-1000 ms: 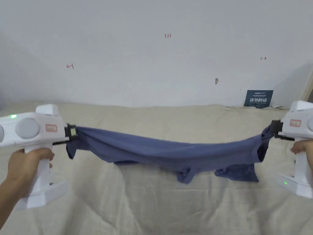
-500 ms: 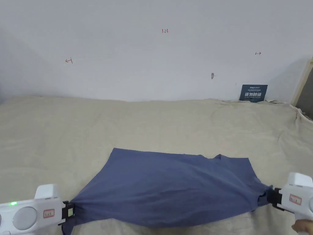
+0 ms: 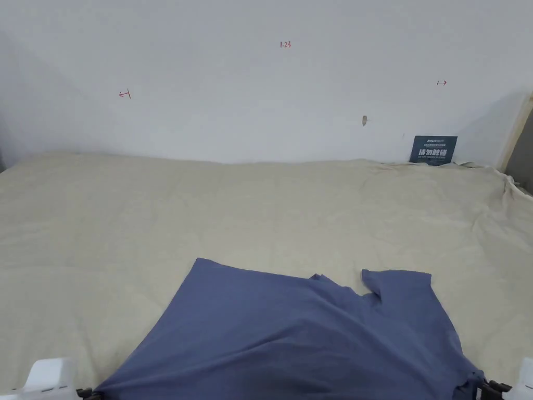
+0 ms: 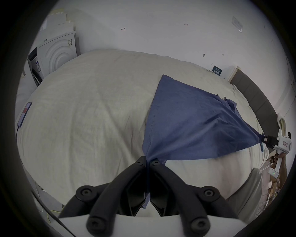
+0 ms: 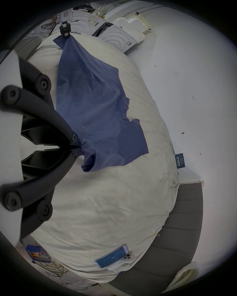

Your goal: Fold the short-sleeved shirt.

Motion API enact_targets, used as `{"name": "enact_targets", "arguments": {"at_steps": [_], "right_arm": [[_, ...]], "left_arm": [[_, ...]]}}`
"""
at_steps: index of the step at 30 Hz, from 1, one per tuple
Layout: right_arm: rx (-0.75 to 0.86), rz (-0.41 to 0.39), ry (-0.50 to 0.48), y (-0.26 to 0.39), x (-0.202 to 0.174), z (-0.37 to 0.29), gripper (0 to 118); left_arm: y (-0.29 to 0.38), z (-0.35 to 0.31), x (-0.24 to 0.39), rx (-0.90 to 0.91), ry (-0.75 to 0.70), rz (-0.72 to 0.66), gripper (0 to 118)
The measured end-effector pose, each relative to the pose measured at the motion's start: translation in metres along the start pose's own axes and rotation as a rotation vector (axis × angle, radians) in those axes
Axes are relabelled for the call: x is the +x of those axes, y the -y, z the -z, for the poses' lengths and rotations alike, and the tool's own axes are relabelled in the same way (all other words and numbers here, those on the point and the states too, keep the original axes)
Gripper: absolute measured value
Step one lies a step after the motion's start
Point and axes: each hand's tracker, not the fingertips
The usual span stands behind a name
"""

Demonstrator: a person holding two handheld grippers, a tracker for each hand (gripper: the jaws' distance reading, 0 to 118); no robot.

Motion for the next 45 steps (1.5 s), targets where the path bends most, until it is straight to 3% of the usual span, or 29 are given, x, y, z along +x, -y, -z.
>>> {"name": "enact_targets", "arguments": {"at_steps": [8,20,23,26,27,28,30,31,36,40,45], "right_arm": [[-0.100,0.018,0.045,0.034,0.016,0.011,1],[-0.222,0.061,0.113,0.049,0.011,0.043,1],[-0.202,0.061,0.108,0.045,0.005,0.033,2],[-0.175,0.048,0.108,0.038,0.003,0.024,20],[-0.162,0.043,0.119,0.034,0.001,0.020,38],[-0.145,0.038,0.129,0.030,-0.002,0.016,52],[-0.097,0.028,0.123,0.023,-0.010,0.002,76],[-0.066,0.025,0.119,0.017,-0.014,-0.006,80],[0.079,-0.001,0.089,-0.010,-0.035,-0.042,85],[0.201,-0.015,0.059,-0.035,-0.055,-0.071,104],[0.364,-0.089,0.068,-0.055,-0.082,-0.100,105]], "left_arm": [[0.030,0.005,-0.007,-0.073,-0.027,-0.014,1],[0.048,0.037,-0.006,-0.146,-0.063,-0.059,2],[0.046,0.031,-0.003,-0.131,-0.055,-0.069,16],[0.041,0.024,0.001,-0.112,-0.037,-0.073,73],[0.040,0.023,0.004,-0.107,-0.033,-0.070,97],[0.038,0.021,0.008,-0.091,-0.039,-0.057,107],[0.032,0.014,0.014,-0.047,-0.052,-0.037,110],[0.027,0.010,0.019,-0.027,-0.055,-0.029,110],[-0.002,-0.010,0.039,0.101,-0.055,0.011,110],[-0.034,-0.031,0.063,0.220,-0.033,0.049,110],[-0.065,-0.058,0.093,0.393,0.023,0.087,109]]}}
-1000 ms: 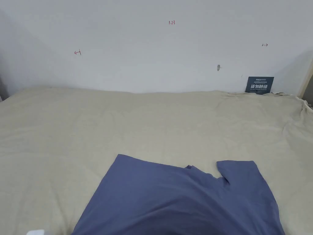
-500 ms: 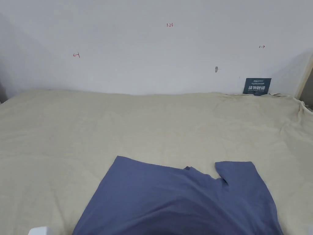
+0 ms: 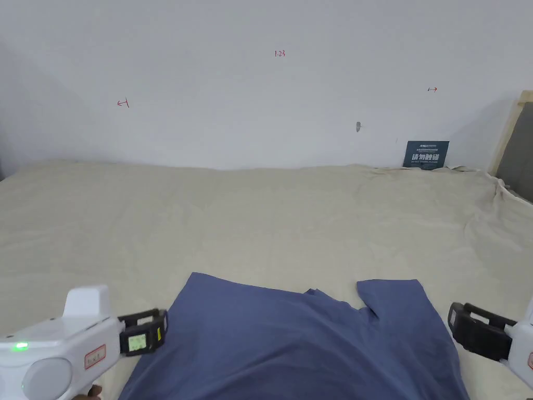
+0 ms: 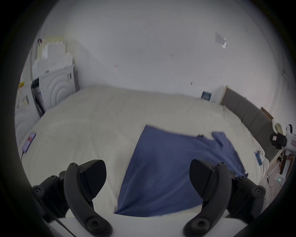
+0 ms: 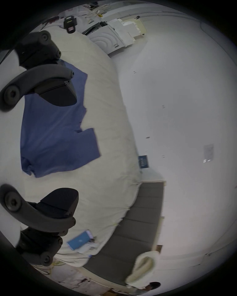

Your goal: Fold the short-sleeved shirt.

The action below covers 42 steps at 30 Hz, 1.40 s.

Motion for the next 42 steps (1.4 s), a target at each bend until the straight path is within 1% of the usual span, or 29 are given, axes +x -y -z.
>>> {"name": "enact_targets", "arguments": {"at_steps": [2,4,5,7,8,10,11,12,14,15,16,17,18,24,31,33,39,42], "right_arm": [[0.066,-0.044,0.012,-0.007,-0.010,-0.008,104],[0.134,-0.083,0.027,-0.012,-0.018,-0.013,104],[0.159,-0.095,0.031,-0.013,-0.021,-0.016,104],[0.217,-0.104,0.034,-0.015,-0.029,-0.022,102],[0.234,-0.102,0.026,-0.014,-0.028,-0.022,99],[0.264,-0.116,0.022,-0.015,-0.034,-0.026,79],[0.279,-0.122,0.028,-0.015,-0.036,-0.027,69],[0.296,-0.134,0.031,-0.013,-0.034,-0.024,55],[0.318,-0.142,0.030,-0.011,-0.036,-0.025,33],[0.334,-0.144,0.033,-0.010,-0.037,-0.025,13],[0.346,-0.142,0.031,-0.009,-0.037,-0.025,4],[0.358,-0.146,0.044,-0.008,-0.037,-0.026,2],[0.364,-0.145,0.037,-0.007,-0.036,-0.026,1],[0.381,-0.144,0.056,0.000,-0.028,-0.017,0],[0.365,-0.138,0.058,-0.004,-0.023,-0.001,0],[0.363,-0.140,0.058,-0.007,-0.029,0.001,0],[0.355,-0.147,0.055,-0.014,-0.028,0.029,0],[0.345,-0.156,0.061,-0.016,-0.030,0.046,0]], "left_arm": [[-0.011,-0.003,0.012,0.074,-0.002,0.046,109],[-0.021,-0.006,0.025,0.144,-0.002,0.062,109],[-0.024,-0.007,0.030,0.176,0.005,0.066,109],[-0.029,-0.008,0.040,0.256,0.010,0.066,105],[-0.030,-0.008,0.044,0.280,0.008,0.066,103],[-0.030,-0.007,0.051,0.318,0.023,0.065,93],[-0.030,-0.008,0.054,0.343,0.031,0.075,84],[-0.029,-0.008,0.057,0.363,0.028,0.087,69],[-0.027,-0.007,0.063,0.384,0.030,0.109,37],[-0.026,-0.007,0.065,0.386,0.031,0.110,21],[-0.025,-0.007,0.066,0.390,0.034,0.103,15],[-0.024,-0.007,0.066,0.392,0.038,0.095,10],[-0.023,-0.005,0.064,0.391,0.049,0.086,1],[-0.016,-0.001,0.060,0.387,0.035,0.091,0],[-0.029,0.021,0.050,0.331,0.036,0.111,0],[-0.037,0.036,0.047,0.284,0.054,0.118,0],[-0.065,0.102,0.036,0.159,0.081,0.109,0],[-0.078,0.145,0.028,0.076,0.099,0.060,0]]}}
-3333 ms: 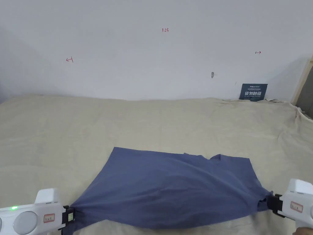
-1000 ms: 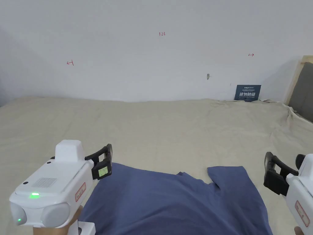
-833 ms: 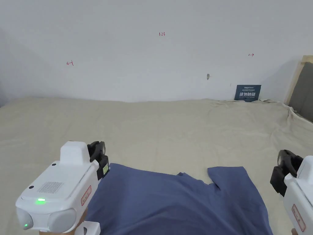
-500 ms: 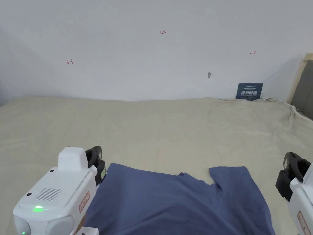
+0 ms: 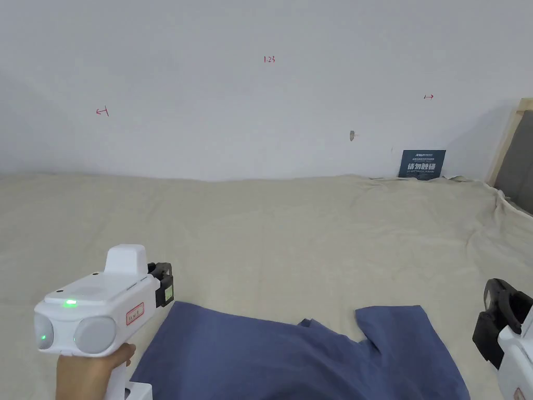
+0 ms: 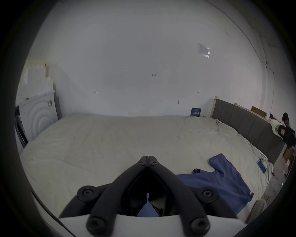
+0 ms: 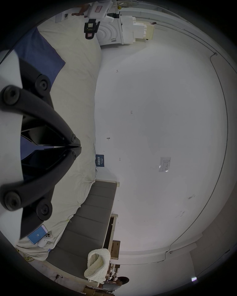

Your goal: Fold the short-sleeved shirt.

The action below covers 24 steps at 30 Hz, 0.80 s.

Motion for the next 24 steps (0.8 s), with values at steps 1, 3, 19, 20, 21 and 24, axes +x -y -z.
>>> {"name": "enact_targets", "arguments": {"at_steps": [1,3,19,20,21,24], "right_arm": [[-0.004,-0.002,0.002,0.001,0.000,0.006,0],[-0.014,-0.003,0.003,0.003,-0.002,0.015,0],[-0.113,-0.026,0.035,0.035,-0.001,0.061,0],[-0.119,-0.028,0.034,0.037,-0.001,0.062,0],[-0.123,-0.029,0.035,0.039,0.000,0.063,0],[-0.136,-0.037,0.037,0.040,-0.001,0.061,0]], "left_arm": [[-0.002,0.016,-0.004,-0.029,-0.003,-0.013,0],[-0.002,0.048,-0.011,-0.092,-0.018,0.004,0],[0.047,0.214,-0.038,-0.565,-0.056,0.051,88],[0.048,0.216,-0.039,-0.571,-0.072,0.052,88],[0.050,0.220,-0.041,-0.577,-0.078,0.054,88],[0.054,0.229,-0.043,-0.613,-0.101,0.054,88]]}}
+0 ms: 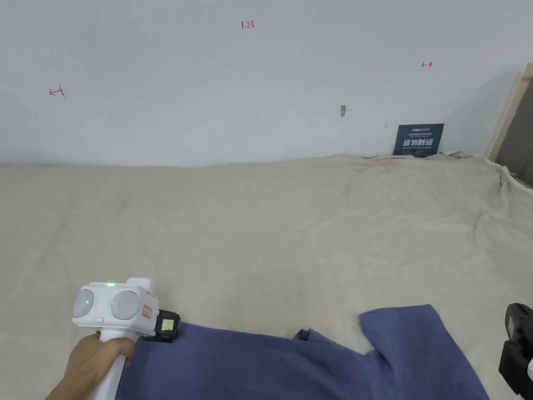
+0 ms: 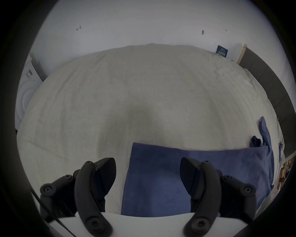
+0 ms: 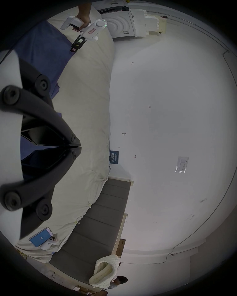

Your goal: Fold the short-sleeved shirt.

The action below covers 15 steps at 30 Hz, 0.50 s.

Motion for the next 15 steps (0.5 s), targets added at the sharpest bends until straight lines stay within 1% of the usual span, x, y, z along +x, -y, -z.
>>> {"name": "enact_targets", "arguments": {"at_steps": [2,3,4,5,6,8,9,10,11,15], "right_arm": [[-0.013,-0.004,0.001,0.003,0.002,0.001,0],[-0.017,-0.005,0.000,0.004,0.002,0.001,0],[-0.022,-0.006,0.002,0.005,0.003,0.001,0],[-0.026,-0.005,0.004,0.006,0.003,0.002,0],[-0.032,-0.003,0.004,0.008,0.005,0.003,0],[-0.043,0.000,0.002,0.009,0.006,0.005,0],[-0.047,0.000,0.002,0.009,0.006,0.007,0],[-0.052,0.002,0.001,0.007,0.005,0.007,0],[-0.056,0.006,-0.003,0.006,0.005,0.009,0],[-0.093,0.033,-0.039,0.000,0.006,0.031,0]], "left_arm": [[-0.001,0.005,0.003,-0.016,-0.011,0.005,87],[-0.001,0.006,0.004,-0.018,-0.008,0.006,80],[0.000,0.007,0.006,-0.026,0.002,0.010,69],[0.001,0.007,0.008,-0.028,0.020,0.005,63],[0.001,0.006,0.011,-0.022,-0.002,0.001,59],[0.001,0.004,0.013,-0.018,0.036,0.017,36],[0.001,0.003,0.015,-0.016,0.037,0.026,19],[0.001,0.001,0.019,-0.007,0.026,0.034,6],[0.002,-0.001,0.021,-0.001,0.029,0.043,2],[0.009,-0.019,0.025,0.052,0.040,0.043,0]]}}
